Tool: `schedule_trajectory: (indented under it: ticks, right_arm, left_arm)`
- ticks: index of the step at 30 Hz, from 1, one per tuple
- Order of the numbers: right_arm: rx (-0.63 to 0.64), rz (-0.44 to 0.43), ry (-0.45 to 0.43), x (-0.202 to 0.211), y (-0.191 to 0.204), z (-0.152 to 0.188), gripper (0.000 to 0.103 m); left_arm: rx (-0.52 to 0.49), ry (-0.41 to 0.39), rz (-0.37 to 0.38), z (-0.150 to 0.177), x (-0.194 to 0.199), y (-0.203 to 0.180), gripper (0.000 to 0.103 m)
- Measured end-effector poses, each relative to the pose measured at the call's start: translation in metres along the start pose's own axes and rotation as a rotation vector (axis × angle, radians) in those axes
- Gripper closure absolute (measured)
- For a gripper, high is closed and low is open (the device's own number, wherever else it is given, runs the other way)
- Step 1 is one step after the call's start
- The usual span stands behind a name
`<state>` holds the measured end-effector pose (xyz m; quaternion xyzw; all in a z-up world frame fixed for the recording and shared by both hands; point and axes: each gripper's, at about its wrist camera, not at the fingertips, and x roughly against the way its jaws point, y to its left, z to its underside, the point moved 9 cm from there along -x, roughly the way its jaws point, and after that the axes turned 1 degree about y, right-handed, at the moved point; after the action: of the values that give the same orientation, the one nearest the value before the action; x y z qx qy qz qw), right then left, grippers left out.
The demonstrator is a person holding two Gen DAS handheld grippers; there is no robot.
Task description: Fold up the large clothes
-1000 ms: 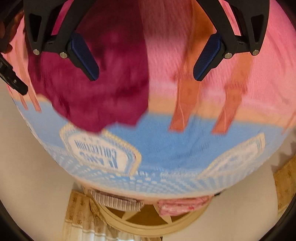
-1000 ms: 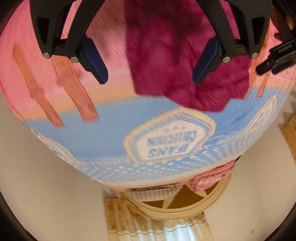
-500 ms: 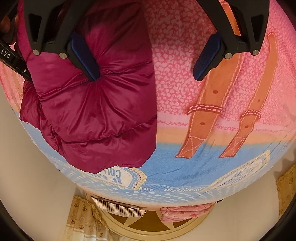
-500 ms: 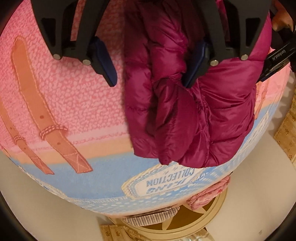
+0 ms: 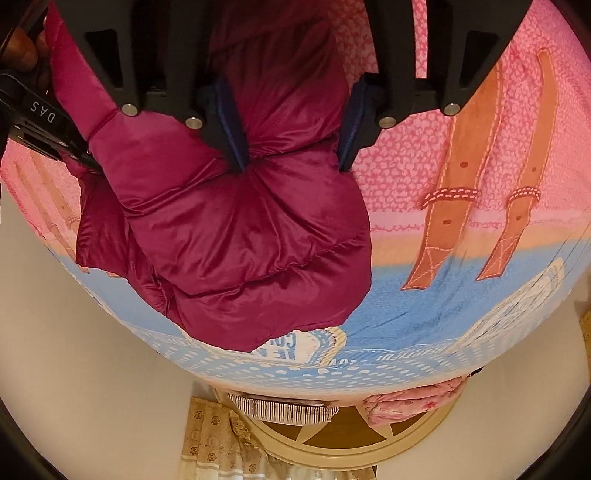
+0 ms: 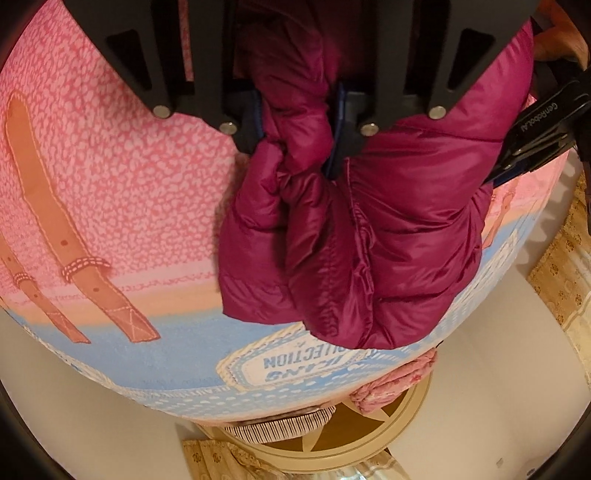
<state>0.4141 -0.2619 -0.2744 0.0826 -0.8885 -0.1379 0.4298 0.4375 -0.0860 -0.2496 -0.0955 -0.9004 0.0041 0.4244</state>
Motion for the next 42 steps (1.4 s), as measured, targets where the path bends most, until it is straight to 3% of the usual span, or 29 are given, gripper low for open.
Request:
schedule_trajectory:
  ticks: [2,8,21,26,28,30,33,35,37,39,40,41,42]
  right_arm:
    - [-0.001,-0.004,-0.004,0.001,0.0,0.0,0.074]
    - [0.002,-0.011,-0.034,0.008,0.005,0.0,0.078]
    - [0.004,-0.048,-0.058,0.03,0.019,0.011,0.08]
    - [0.038,-0.078,-0.064,0.04,0.043,0.013,0.081]
    - [0.062,-0.096,-0.068,0.044,0.059,0.013,0.081]
    - [0.09,-0.121,-0.072,0.047,0.079,0.013,0.082]
    - [0.144,-0.052,-0.076,0.041,0.093,0.011,0.082]
    - [0.13,-0.058,-0.063,0.034,0.091,0.012,0.082]
    - [0.128,-0.054,-0.061,0.031,0.085,0.013,0.082]
    - [0.13,-0.05,-0.058,0.029,0.082,0.015,0.082]
    - [0.132,-0.05,-0.057,0.027,0.082,0.015,0.082]
    - [0.136,-0.048,-0.057,0.026,0.081,0.014,0.082]
    - [0.143,-0.041,-0.054,0.024,0.081,0.015,0.082]
  left_arm:
    - [-0.024,-0.006,-0.006,0.001,0.003,-0.004,0.065]
    - [-0.076,-0.031,-0.05,0.0,0.015,-0.013,0.077]
    - [-0.113,-0.094,-0.081,0.003,0.051,-0.013,0.088]
    - [-0.114,-0.128,-0.087,0.005,0.079,-0.006,0.093]
    - [-0.121,-0.133,-0.057,0.006,0.089,-0.006,0.103]
    - [-0.128,-0.139,-0.059,0.007,0.096,-0.007,0.103]
    - [-0.084,-0.137,-0.104,0.009,0.095,0.013,0.103]
    - [-0.054,-0.151,-0.143,0.009,0.098,0.035,0.103]
    - [0.019,-0.119,-0.117,0.015,0.092,0.057,0.102]
    - [0.097,-0.072,-0.076,0.026,0.082,0.071,0.093]
    - [0.131,-0.052,-0.061,0.031,0.077,0.076,0.058]
    - [0.153,-0.044,-0.06,0.034,0.074,0.079,0.013]
    - [0.181,-0.054,-0.065,0.036,0.075,0.083,0.002]
